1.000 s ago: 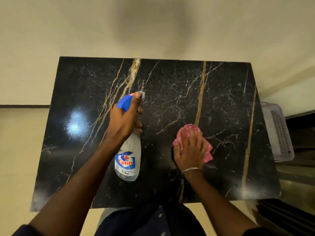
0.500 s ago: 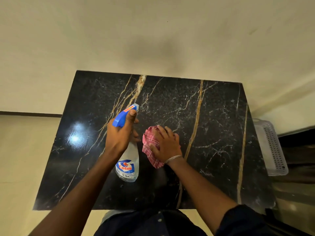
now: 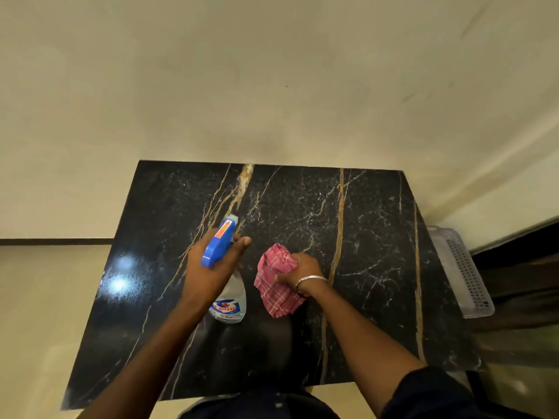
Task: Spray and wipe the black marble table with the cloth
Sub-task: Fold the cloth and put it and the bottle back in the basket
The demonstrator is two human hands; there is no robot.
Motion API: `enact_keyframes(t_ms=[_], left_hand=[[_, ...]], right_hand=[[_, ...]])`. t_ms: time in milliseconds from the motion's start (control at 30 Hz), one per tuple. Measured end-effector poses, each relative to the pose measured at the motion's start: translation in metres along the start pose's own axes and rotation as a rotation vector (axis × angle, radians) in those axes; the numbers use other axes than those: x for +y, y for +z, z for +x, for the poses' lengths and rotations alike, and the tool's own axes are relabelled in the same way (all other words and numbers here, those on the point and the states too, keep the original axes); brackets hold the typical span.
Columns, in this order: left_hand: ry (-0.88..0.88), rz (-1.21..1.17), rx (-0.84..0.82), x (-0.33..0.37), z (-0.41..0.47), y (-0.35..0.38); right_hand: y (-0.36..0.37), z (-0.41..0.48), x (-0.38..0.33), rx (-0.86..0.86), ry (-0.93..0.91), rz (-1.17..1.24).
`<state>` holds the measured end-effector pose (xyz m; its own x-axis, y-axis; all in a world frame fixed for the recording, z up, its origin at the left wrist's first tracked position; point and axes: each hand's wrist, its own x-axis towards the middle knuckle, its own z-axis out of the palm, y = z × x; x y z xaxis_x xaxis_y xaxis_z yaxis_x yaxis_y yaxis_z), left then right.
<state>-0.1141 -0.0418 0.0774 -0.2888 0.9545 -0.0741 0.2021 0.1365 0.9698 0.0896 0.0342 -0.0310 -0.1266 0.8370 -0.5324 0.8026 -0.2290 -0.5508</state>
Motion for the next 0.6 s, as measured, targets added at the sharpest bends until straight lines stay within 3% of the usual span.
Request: enact_keyframes(t_ms=[367,600], left_hand=[[0.066,-0.077,-0.078,0.005,0.025,-0.010],[0.132,-0.043,-0.165,0.045,0.040,0.053]], right_hand=[[-0.041,-0.016,0.001,0.121,0.068,0.993],[-0.108,-0.010,0.044,0.243,0.100,1.131]])
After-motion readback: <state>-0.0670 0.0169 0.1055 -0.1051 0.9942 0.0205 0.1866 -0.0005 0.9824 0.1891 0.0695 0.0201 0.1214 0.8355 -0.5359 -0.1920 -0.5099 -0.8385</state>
